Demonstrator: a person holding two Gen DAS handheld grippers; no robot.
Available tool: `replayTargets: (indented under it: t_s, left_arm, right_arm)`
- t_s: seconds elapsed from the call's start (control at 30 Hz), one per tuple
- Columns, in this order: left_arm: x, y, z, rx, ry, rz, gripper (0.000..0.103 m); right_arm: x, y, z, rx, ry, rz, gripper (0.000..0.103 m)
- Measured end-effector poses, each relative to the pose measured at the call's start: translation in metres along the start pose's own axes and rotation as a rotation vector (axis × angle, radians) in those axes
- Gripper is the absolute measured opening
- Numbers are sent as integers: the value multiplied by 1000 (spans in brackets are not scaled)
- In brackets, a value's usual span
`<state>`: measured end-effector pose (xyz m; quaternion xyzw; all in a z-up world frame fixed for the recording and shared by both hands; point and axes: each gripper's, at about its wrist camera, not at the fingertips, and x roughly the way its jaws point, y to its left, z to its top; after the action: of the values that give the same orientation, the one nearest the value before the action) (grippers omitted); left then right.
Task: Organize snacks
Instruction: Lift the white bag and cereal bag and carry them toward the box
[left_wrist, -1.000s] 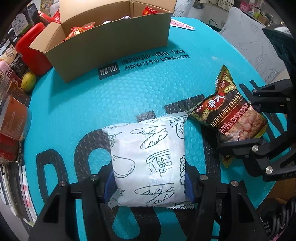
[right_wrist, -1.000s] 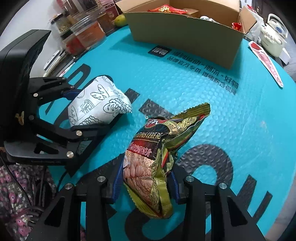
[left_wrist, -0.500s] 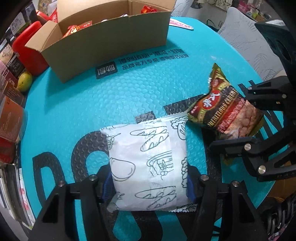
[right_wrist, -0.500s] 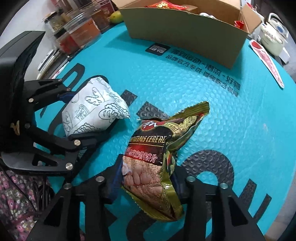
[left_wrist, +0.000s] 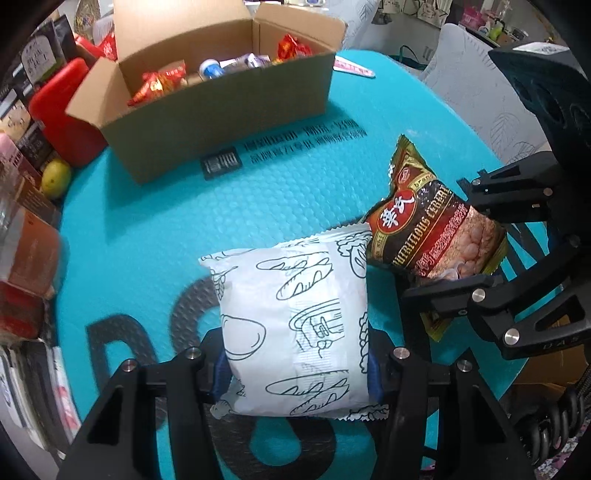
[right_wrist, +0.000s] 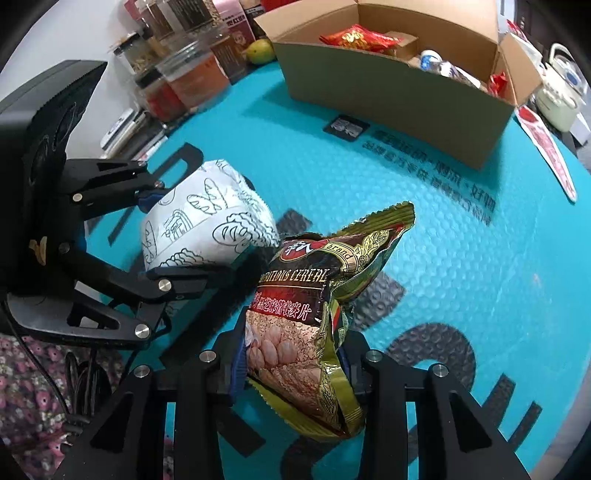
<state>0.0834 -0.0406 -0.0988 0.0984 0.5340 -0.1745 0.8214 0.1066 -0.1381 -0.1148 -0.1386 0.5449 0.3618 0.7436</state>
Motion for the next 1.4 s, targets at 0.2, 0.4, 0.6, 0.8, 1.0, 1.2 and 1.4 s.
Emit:
replayTargets:
  t_s: [0.2,0.4,0.6,0.8,1.0,1.2,1.4]
  left_arm:
    - [-16,9,18,32,-12,27,55]
    - [-33,22,42,97,6,52,55]
    - [-44,31,75,163,31,83,55]
    - [-52,42,114,193,32,99,55]
    - [-55,47,148,214,15,124,55]
    - [-57,56,181,215,-9,142,55]
    - [-60,66,211,217,-43,187,55]
  right_arm:
    - [-17,-2,18,-24,-29,-1,38]
    - [-33,-4,45,-41,-67,-18,38]
    - [-53,-13,73,-51,-93,-19,38]
    - [-68,-32,105,-28,-101,-5,38]
    - [-87,-51,131,-21,-136,-42,38]
    - [-101,-75,155,5,-164,-71,38]
    - [-108,-94,180,24,-187,-109,38]
